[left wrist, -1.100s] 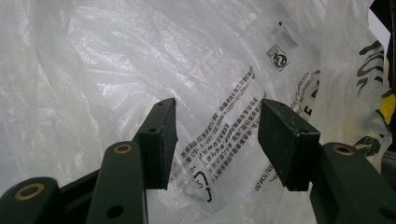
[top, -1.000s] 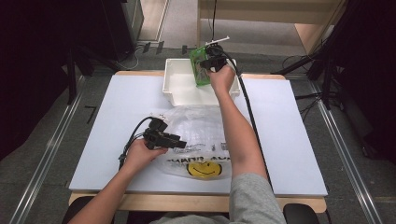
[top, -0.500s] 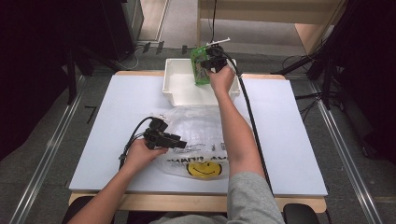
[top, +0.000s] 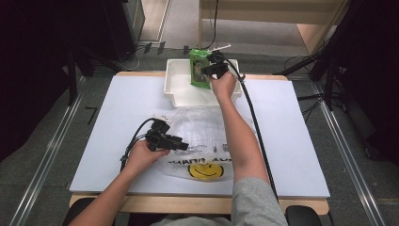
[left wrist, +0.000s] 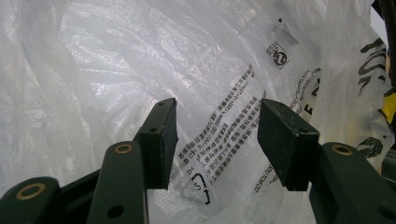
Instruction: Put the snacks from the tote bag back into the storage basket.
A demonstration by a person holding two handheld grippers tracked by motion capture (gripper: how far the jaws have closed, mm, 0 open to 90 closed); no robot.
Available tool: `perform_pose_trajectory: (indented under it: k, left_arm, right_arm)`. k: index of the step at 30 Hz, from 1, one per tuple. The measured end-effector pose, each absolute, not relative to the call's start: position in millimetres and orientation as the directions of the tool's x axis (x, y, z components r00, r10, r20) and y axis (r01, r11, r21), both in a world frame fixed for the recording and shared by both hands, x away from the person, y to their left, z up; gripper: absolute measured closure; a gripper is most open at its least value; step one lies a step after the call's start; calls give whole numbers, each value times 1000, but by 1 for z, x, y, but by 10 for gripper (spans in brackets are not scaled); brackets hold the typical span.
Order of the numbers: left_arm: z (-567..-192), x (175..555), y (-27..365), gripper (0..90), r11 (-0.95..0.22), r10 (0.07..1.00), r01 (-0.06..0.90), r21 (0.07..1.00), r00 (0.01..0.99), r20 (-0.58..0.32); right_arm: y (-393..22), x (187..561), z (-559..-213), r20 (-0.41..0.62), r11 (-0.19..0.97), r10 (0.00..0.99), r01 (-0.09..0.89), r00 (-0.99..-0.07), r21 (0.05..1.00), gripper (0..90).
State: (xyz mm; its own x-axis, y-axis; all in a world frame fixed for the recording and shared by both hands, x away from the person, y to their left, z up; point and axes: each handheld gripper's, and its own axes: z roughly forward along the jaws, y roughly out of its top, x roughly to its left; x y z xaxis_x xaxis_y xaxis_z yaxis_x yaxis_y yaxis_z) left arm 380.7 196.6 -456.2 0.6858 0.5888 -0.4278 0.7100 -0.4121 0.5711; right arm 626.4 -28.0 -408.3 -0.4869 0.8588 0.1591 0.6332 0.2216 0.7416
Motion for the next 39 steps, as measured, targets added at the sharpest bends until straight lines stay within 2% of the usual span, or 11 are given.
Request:
perform_pose_trajectory:
  k: [5,10,24,39]
  left_arm:
    - [-456,380,196,489,-408,589,712,571,684,-431]
    - [-456,380,197,489,-409,588,713,569,683,-433]
    - [-456,381,198,490,-409,590,713,570,683,-430]
    - [-457,383,197,491,-399,590,722,566,674,-444]
  right_arm:
    - [-25,629,-410,153,234,863,649,-481,724,679]
    - [-20,633,-414,97,271,878,655,-468,705,665]
    - [-28,640,-416,145,208,896,686,-420,697,515]
    - [-29,642,-420,120,198,919,703,-375,683,518]
